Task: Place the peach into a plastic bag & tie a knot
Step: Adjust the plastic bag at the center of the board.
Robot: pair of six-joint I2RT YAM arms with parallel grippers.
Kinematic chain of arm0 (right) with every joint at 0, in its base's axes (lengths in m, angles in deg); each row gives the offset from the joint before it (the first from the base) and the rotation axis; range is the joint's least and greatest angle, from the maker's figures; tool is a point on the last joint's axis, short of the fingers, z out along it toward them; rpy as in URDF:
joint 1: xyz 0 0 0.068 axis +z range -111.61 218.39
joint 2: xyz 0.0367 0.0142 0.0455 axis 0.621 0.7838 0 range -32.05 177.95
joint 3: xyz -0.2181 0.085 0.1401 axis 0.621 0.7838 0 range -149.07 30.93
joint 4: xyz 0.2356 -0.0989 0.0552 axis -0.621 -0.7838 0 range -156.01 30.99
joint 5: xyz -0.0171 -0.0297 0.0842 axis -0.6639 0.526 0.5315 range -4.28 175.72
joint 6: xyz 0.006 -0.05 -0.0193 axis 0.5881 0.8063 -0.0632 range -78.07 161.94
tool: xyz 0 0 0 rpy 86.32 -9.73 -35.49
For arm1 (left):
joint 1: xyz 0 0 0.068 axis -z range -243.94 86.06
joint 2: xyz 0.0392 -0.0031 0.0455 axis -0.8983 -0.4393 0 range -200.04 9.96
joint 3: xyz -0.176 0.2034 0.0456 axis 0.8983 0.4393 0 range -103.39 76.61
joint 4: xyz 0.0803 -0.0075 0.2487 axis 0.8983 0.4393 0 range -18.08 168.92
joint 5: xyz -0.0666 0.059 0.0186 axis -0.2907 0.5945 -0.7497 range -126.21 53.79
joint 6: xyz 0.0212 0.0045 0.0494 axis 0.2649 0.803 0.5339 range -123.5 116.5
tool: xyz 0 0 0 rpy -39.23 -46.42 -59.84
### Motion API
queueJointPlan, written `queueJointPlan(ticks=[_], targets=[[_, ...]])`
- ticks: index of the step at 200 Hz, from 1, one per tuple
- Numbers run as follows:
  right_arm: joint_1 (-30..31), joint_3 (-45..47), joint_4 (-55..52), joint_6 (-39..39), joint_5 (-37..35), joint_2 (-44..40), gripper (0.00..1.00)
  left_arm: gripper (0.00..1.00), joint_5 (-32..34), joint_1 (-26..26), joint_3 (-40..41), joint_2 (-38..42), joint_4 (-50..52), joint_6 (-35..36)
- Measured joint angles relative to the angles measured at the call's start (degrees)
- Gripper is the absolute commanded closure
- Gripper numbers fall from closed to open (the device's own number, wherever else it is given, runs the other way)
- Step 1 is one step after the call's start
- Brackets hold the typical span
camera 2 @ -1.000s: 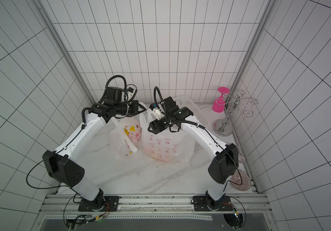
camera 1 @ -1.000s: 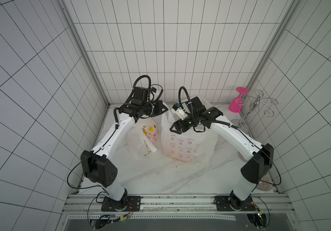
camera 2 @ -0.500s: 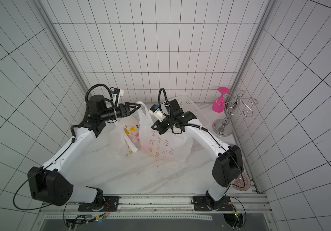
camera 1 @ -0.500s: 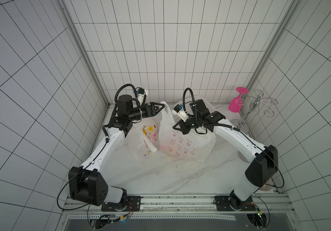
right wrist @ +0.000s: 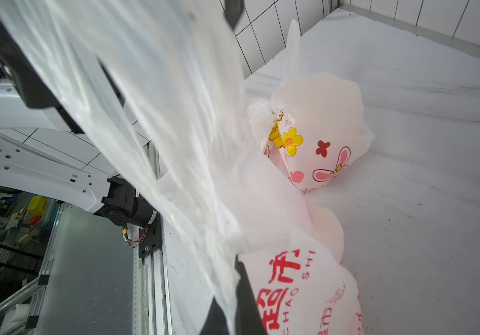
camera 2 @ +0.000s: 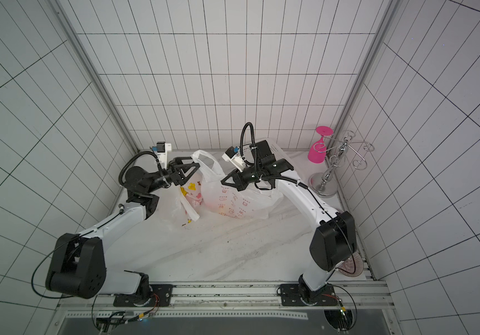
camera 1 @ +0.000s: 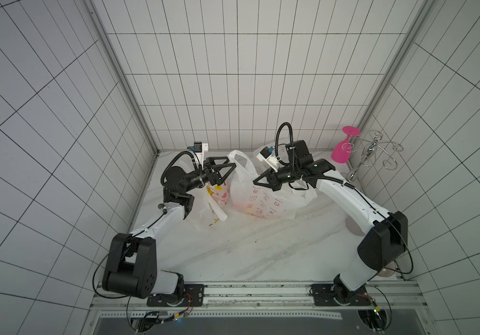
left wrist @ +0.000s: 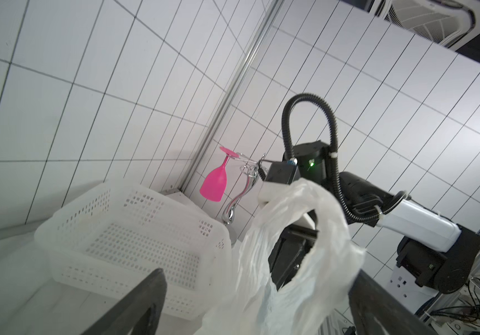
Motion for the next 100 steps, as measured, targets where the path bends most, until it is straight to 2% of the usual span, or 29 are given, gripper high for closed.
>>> queueJointPlan(ticks=[23,38,72,100], targets=[[-0.9,0.0,0.1,-1.2,0.9,1.8,1.00,0.02,-0.9,-1.6,-4.7,0.1,-6.1,-4.5],[-1.4,0.0,0.1,-2.2,1.8,3.0,1.00,0.02,-1.5,-1.7,-5.7,1.3,-6.8,-3.5],[-2.8,0.0,0.4,-5.2,5.0,3.6,1.00,0.02,-0.9,-1.1,1.1,2.9,1.2,9.2],[-3.7,0.0,1.6,-8.0,8.2,3.7,1.00,0.02,-1.1,2.2,4.3,1.3,8.7,16.9]])
